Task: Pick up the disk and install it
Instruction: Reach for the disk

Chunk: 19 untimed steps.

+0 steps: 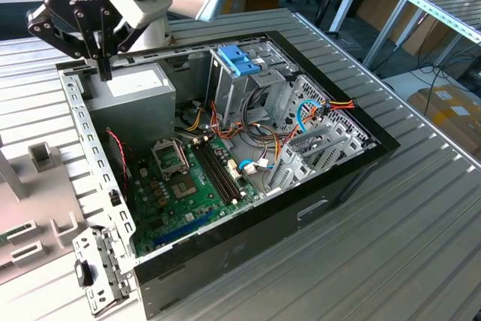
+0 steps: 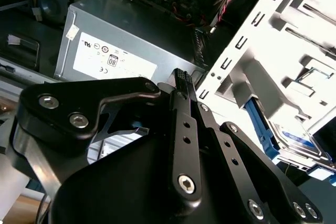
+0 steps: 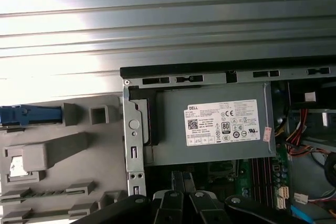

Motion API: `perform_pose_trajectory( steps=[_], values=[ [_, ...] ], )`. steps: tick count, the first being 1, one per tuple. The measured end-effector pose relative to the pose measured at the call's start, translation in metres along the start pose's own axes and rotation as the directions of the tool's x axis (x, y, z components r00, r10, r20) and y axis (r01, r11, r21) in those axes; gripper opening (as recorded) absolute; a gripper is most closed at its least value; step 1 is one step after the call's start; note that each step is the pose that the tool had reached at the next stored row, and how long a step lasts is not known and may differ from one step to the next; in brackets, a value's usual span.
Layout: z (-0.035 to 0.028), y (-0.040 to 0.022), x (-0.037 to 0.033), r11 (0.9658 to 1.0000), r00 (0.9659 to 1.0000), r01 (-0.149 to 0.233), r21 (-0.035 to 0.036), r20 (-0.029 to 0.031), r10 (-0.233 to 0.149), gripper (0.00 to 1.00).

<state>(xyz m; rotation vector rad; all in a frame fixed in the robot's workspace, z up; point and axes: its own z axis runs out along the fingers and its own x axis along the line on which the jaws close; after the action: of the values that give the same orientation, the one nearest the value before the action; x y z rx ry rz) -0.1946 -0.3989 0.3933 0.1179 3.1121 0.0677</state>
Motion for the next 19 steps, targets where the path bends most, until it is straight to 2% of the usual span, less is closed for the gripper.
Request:
perform_pose_trajectory(
  steps=[19],
  values=[
    [-0.0005, -0.0012, 0.0166, 1.0, 1.0, 0.0, 0.0, 0.0, 0.0, 0.11]
  ],
)
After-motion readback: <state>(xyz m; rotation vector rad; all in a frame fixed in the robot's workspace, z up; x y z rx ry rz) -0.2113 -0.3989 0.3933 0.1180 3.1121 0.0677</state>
